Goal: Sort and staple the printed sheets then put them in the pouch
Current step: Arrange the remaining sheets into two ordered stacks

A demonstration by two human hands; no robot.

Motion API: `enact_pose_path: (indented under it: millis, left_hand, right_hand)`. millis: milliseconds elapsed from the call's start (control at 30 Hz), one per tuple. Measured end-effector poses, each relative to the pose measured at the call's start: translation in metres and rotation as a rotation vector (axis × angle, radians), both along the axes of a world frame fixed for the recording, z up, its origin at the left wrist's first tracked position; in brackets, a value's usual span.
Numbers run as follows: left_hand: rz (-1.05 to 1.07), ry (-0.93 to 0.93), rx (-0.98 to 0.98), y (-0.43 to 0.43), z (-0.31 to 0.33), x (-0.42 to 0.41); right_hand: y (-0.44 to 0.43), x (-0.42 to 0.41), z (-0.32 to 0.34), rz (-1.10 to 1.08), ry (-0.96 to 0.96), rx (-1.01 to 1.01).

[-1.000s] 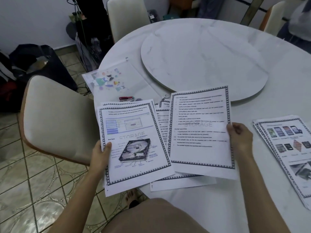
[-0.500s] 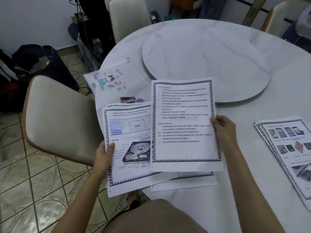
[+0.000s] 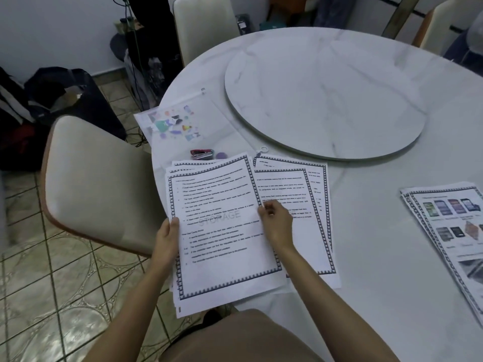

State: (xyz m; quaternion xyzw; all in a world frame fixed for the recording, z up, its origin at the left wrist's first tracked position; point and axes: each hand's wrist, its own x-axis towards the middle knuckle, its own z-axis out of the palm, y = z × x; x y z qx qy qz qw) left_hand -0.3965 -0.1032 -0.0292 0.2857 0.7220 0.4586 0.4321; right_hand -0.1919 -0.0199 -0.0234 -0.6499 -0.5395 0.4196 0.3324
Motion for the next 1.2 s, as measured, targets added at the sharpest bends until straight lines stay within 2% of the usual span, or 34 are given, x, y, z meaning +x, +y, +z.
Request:
enact_pose_path:
  millis: [233, 367, 467, 533, 733, 967, 1100, 1200]
  left_hand:
    - [-0.012, 0.022, -0.016, -0.001, -0.004, -0.001]
    - [-0.008, 0.029, 0.004, 0.001, -0.005, 0.0]
    - [-0.01, 0.041, 0.015, 0.0, -0.005, 0.0]
    - [-0.01, 0.046, 0.025, 0.001, -0.006, 0.0]
    - [-0.007, 0.038, 0.019, 0.001, -0.008, -0.001]
    - [-0.001, 0.052, 0.018, 0.002, -0.007, -0.001]
    - [-0.003, 0.057, 0.029, 0.002, -0.006, 0.001]
    - [-0.001, 0.063, 0.028, 0.002, -0.005, 0.001]
  right_hand:
    - [0.001, 0.018, 0.0, 0.078, -0.039, 0.073]
    - [0.011, 0.058, -0.005, -0.04, -0.355, 0.113]
    - [0.01, 0.08, -0.007, -0.121, -0.668, -0.048]
    - [0.008, 0.085, -0.006, -0.15, -0.744, -0.12]
    - [0.013, 0.082, -0.005, -0.178, -0.681, -0.137]
    - [0.013, 0.09, -0.003, -0.238, -0.343, -0.048]
    - [0.012, 0.103, 0.005, -0.209, -0.26, 0.004]
    - [0.015, 0.12, 0.016, -0.242, -0.265, 0.041]
